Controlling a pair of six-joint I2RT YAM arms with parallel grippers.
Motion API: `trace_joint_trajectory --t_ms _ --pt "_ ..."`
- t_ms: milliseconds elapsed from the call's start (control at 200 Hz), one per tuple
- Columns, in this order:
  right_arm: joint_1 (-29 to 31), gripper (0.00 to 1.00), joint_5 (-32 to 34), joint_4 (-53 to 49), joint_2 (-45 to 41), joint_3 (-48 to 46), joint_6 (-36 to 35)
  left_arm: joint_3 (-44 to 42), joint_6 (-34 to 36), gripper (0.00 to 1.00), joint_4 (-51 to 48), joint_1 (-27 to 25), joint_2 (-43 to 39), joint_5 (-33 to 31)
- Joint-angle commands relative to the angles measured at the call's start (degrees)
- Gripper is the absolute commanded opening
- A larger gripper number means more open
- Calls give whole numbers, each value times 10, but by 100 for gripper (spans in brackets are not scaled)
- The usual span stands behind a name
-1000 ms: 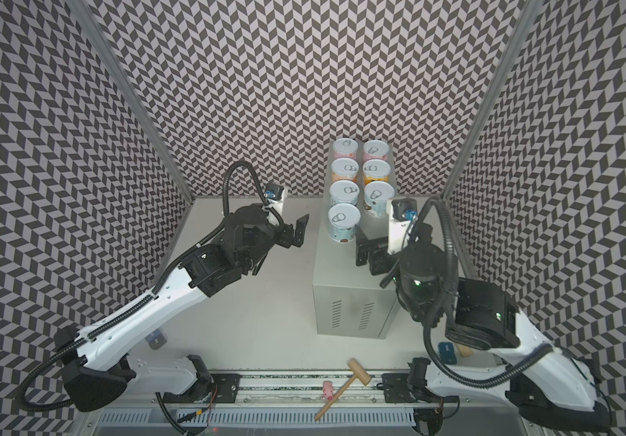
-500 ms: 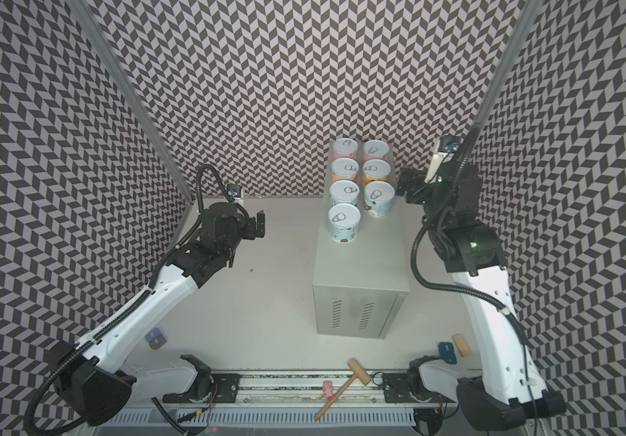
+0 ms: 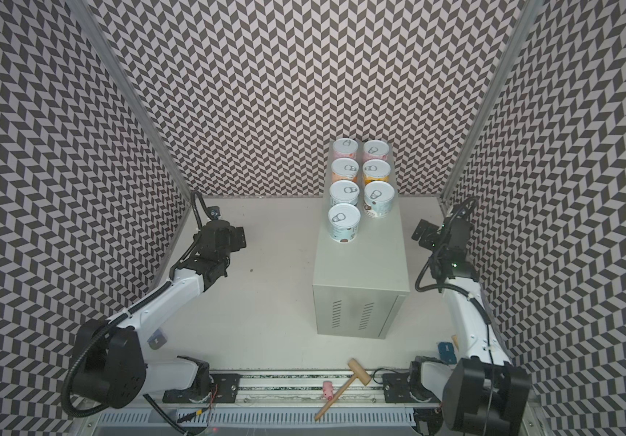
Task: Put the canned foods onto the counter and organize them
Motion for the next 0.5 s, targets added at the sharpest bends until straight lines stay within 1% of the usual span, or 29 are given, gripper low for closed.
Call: trace_joint_trajectory --t_ms 0,65,200,260,315,406,496 --pt "-2 99 -2 191 41 -50 18 -33 -42 100 74 20 18 -106" --pt "2 99 -7 204 90 -47 10 -68 -42 100 130 41 12 -97" --pt "6 99 31 258 180 -56 -6 -169 1 100 281 75 -25 -5" --pt "6 99 32 305 204 -74 -7 -202 13 100 327 79 -25 6" --pt "7 99 29 346 220 -88 -7 -213 23 100 340 80 -15 19" --pt "12 99 24 432 237 -124 -12 -217 25 100 358 83 19 18" --pt "15 99 5 423 245 -112 -13 -232 11 100 423 85 50 49"
